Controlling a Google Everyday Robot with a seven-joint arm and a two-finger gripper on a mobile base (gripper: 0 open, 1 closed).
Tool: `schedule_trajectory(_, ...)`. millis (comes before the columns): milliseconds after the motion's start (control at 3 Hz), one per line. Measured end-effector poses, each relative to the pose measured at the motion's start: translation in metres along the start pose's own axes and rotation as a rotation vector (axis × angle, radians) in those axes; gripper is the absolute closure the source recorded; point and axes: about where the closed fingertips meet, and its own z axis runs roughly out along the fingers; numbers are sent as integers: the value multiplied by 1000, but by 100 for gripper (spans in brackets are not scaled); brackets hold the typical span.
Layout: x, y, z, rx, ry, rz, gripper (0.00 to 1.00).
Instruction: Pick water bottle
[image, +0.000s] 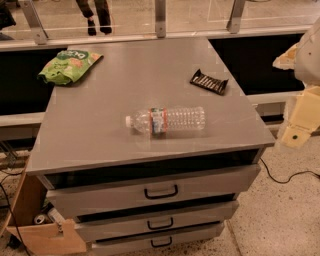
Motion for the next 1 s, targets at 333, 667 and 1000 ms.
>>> schedule_trajectory(333,0,0,0,0,0,0,0)
schedule_trajectory(667,-9,-5,9,-3,-40,-3,0)
schedule_trajectory(1000,-40,-23,43,-18,-111,-33,0)
